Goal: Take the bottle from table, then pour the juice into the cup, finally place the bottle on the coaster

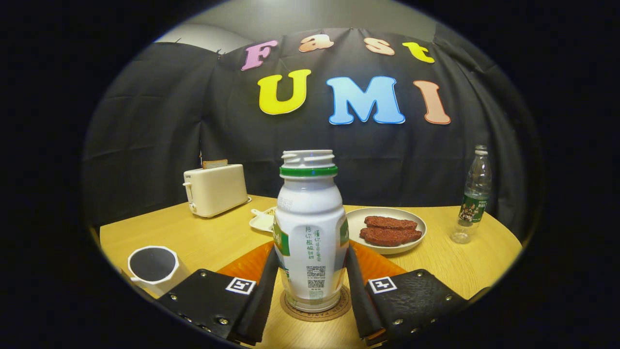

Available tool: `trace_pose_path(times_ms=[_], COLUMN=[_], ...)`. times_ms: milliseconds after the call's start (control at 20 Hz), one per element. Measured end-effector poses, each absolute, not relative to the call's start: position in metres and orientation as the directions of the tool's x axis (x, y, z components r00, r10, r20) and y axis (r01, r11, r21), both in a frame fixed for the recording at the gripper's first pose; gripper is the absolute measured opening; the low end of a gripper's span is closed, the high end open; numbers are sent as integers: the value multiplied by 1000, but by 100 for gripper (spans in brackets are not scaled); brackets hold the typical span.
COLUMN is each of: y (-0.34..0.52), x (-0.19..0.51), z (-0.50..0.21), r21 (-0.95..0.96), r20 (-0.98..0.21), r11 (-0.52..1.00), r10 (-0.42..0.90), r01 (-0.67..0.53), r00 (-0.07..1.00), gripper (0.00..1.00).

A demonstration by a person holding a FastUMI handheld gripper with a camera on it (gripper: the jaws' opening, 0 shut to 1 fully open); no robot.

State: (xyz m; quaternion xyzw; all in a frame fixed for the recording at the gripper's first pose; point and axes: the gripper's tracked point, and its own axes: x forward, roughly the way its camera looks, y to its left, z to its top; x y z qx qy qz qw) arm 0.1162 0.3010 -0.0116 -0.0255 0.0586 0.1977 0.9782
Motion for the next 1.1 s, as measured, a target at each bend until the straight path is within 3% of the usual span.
trace_pose_path(times_ms=[200, 350, 500, 1100], y=[301, 302, 296, 264], x=[117, 112, 104, 20], z=[-11, -8, 20, 157], r21=[-40, -78, -94, -111], r20=[-116, -111, -29, 173], r11=[921, 914, 920, 943], r10=[382, 390, 381, 330], r01=[-388, -399, -381, -315], r00=[917, 914, 924, 928], gripper=[70, 78, 98, 98])
